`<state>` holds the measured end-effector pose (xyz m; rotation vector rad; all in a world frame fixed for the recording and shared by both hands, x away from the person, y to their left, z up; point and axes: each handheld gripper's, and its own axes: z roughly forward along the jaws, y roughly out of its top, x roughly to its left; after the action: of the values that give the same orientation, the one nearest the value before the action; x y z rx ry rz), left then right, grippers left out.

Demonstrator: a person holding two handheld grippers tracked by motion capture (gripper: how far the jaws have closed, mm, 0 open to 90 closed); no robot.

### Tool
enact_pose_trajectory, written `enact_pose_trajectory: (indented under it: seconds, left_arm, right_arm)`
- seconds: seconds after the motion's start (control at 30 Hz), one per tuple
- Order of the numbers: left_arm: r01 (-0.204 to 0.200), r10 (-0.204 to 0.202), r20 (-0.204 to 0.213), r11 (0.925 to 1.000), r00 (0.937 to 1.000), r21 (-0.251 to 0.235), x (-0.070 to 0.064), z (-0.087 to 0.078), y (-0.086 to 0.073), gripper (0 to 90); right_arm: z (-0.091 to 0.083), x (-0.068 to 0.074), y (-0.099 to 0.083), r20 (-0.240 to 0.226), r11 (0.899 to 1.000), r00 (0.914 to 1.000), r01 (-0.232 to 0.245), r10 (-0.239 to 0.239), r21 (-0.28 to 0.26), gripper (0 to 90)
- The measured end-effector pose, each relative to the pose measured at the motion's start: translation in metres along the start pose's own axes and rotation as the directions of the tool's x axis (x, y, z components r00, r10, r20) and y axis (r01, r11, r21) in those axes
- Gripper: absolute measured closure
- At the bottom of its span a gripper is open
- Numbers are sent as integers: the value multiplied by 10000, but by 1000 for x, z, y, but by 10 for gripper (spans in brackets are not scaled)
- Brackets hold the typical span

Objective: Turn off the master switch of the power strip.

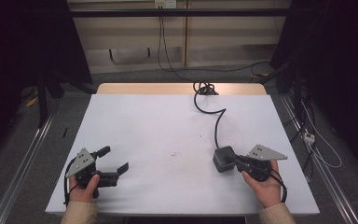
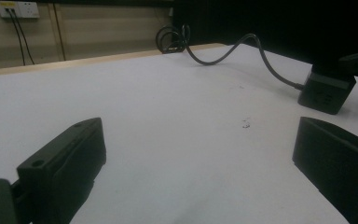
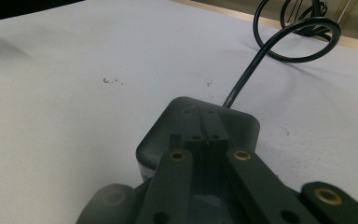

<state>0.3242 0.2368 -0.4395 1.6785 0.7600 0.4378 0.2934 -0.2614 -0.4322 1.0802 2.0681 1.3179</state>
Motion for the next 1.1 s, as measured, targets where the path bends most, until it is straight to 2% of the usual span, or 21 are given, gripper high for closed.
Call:
enact_pose_trajectory:
  seconds: [0.4, 0.8, 1.1]
  left_arm:
    - [-13, 13, 15, 10000, 10000, -7, 0, 0, 0, 23]
    - [54, -54, -24, 10000, 10000, -20, 1, -1, 0, 23]
    - [13, -13, -2, 10000, 10000, 1, 0, 0, -1, 22]
  right_arm:
    - [0, -1, 0, -40, 10000, 10000, -68, 68, 20, 900]
    - [0, 1, 1, 60, 9998, 9998, 197, -197, 84, 900]
    - [0, 1, 0, 25, 9999, 9999, 102, -102, 70, 900]
